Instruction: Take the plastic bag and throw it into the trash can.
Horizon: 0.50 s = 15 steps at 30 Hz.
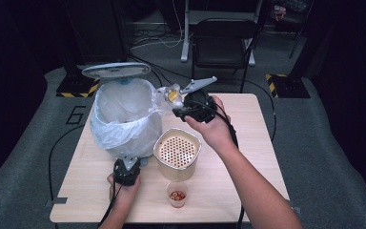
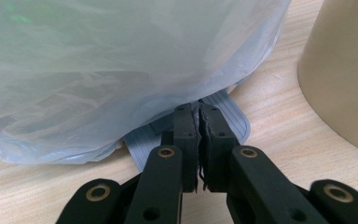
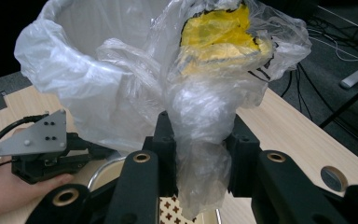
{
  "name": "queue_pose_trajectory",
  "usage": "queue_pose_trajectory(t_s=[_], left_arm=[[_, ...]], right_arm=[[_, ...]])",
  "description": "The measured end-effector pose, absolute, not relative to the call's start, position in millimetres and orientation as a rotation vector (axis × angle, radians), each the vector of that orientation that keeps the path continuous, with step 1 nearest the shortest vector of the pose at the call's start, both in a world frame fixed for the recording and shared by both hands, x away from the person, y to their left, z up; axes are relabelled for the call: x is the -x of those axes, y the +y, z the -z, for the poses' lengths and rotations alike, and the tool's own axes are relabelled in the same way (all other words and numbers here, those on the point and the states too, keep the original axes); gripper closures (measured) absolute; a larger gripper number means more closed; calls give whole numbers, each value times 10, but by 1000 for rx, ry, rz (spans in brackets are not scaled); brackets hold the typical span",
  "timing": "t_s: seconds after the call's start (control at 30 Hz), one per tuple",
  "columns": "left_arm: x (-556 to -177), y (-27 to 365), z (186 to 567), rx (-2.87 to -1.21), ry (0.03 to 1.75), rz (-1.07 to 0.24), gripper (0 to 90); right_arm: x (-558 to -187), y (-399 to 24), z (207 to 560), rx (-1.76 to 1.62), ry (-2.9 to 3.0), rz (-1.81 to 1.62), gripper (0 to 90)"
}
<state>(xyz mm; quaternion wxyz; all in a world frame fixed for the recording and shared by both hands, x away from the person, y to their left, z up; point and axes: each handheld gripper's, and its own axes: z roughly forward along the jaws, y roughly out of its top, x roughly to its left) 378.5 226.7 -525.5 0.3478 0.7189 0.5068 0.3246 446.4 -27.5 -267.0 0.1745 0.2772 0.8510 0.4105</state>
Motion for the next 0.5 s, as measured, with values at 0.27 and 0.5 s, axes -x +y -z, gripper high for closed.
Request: queue_pose_trajectory(t_s=[0.27,0.5], left_arm=[[-3783,2262,5253,-1870,1312,-848,855],[-3783,2261,5253,-1872,1310,-851,854]], right_arm=[[-4499,-78,2635,-755,2429,-1165,702],[-4528,85,2638,-714,2436,-1180,702]])
